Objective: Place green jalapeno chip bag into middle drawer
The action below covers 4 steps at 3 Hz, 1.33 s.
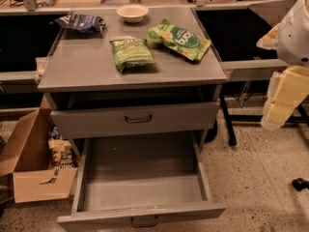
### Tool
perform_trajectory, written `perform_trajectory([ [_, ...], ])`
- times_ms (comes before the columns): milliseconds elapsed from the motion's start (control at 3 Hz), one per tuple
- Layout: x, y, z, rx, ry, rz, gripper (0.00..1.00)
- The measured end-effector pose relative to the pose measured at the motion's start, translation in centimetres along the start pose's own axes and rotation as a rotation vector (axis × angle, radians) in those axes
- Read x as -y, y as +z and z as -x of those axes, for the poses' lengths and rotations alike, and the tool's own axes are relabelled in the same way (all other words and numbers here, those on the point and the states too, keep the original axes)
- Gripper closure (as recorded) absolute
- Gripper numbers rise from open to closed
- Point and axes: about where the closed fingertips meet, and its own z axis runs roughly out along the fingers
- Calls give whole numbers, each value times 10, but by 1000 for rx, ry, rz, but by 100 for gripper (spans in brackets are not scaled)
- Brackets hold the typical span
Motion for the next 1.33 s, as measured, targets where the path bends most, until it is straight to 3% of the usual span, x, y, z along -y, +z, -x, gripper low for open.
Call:
perform_trajectory([
  [333, 3, 0, 4, 10, 12, -4, 0],
  [667, 14, 1, 23, 54, 71, -14, 0],
  [1000, 36, 12, 33, 179, 178, 42, 0],
  [1333, 34, 15, 53, 258, 186, 94, 0],
])
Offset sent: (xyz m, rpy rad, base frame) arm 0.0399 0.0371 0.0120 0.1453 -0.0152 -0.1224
